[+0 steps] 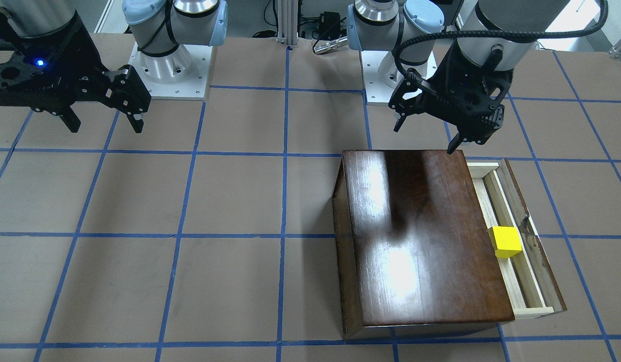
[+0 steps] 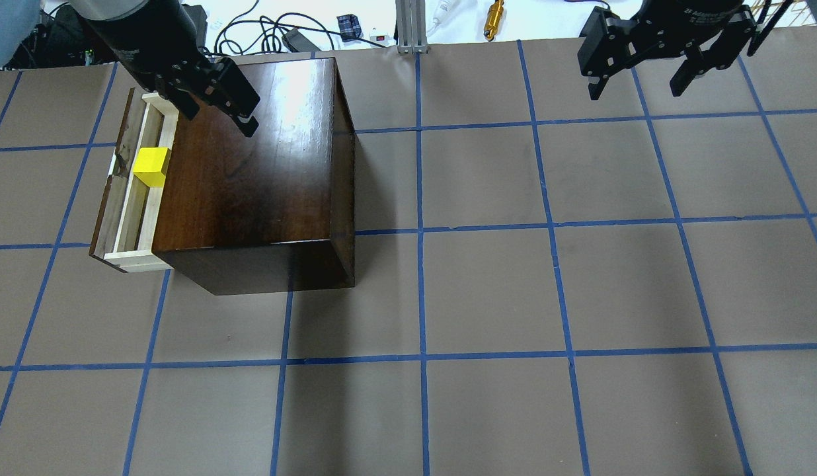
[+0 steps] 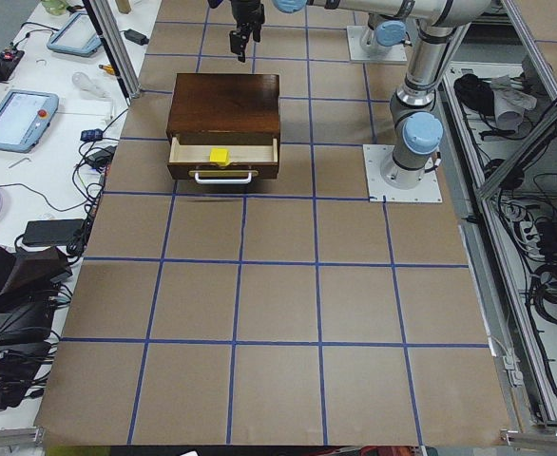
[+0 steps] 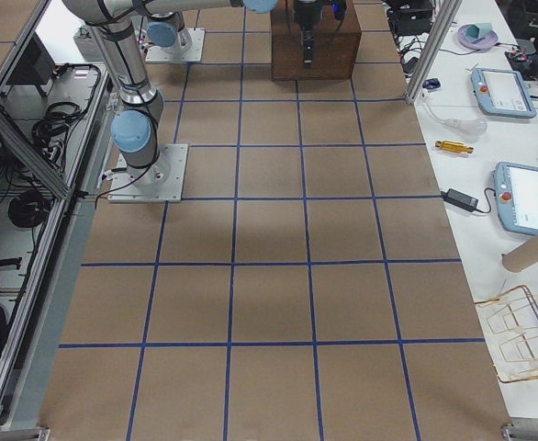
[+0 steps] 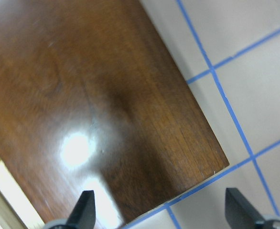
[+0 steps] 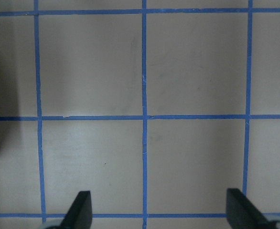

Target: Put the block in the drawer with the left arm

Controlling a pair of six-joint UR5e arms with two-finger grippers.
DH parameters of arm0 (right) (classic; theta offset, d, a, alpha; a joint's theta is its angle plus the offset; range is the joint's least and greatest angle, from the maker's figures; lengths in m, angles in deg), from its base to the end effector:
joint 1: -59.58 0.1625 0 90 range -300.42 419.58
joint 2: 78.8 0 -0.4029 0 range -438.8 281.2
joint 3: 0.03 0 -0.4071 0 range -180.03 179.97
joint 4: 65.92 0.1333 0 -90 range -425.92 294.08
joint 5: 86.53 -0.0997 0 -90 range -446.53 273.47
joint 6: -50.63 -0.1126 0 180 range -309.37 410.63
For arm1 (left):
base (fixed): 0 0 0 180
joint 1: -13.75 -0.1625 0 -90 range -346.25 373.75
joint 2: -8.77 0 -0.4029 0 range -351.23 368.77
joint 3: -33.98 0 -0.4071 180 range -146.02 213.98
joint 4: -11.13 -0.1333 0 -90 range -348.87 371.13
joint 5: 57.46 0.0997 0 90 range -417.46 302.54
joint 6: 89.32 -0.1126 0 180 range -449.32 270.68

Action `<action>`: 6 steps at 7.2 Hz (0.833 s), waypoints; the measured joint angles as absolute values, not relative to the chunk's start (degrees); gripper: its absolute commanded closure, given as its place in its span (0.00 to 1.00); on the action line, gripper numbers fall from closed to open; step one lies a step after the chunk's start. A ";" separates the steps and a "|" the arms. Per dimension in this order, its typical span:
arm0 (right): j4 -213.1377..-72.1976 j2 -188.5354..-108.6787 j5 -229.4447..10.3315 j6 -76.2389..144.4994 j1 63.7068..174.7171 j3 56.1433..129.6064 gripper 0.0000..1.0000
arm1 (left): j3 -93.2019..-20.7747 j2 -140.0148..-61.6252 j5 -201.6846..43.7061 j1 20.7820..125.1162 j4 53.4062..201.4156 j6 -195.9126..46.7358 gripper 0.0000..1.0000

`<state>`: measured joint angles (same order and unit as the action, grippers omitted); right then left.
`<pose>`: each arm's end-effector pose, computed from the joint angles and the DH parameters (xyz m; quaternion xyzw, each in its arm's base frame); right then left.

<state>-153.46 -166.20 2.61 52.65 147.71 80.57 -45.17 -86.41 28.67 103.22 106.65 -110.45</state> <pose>0.1176 -0.5346 0.5085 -0.0016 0.9993 -0.0381 0.0062 -0.1359 -0.5428 0.4919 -0.1787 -0.9833 0.0076 0.0329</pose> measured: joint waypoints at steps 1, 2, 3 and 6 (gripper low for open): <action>-153.46 -166.19 2.61 52.65 147.71 80.56 0.00 | -45.42 -86.30 30.82 103.27 105.24 -105.91 0.05; -153.46 -166.18 2.62 52.65 147.72 80.56 0.00 | -46.20 -86.23 31.76 103.30 103.67 -101.53 0.06; -153.46 -166.17 2.61 52.65 147.73 80.56 0.00 | -47.53 -86.19 31.93 103.31 102.19 -99.10 0.06; -153.46 -166.21 2.66 52.65 147.73 80.56 0.00 | -50.05 -85.49 32.21 103.37 97.86 -97.42 0.06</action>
